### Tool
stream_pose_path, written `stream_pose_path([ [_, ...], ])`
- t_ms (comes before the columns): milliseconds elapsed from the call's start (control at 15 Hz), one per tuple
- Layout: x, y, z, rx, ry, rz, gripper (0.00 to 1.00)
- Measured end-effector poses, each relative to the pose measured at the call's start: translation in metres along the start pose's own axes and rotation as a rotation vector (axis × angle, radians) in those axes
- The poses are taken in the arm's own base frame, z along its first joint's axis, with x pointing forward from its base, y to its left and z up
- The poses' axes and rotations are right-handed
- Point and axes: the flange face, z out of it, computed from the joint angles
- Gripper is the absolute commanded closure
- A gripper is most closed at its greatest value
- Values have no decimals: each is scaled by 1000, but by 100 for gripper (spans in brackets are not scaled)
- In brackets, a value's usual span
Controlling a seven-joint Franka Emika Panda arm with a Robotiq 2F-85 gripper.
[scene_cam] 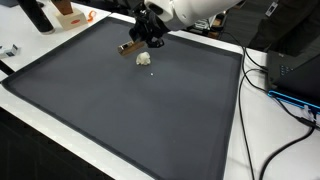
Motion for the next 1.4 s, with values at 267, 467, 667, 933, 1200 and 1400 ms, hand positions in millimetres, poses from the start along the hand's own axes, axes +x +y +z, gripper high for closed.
stream_pose_path([
  [267, 1, 0, 3, -1, -2, -34, 77],
  [467, 2, -1, 4, 6, 0, -52, 77],
  [667, 5, -1, 5, 29, 10, -75, 77],
  [933, 10, 5, 6, 72, 29, -99, 77],
  [1200, 12, 23, 4, 124, 60, -139, 77],
  [1400, 11, 41, 2, 157, 84, -166, 77],
])
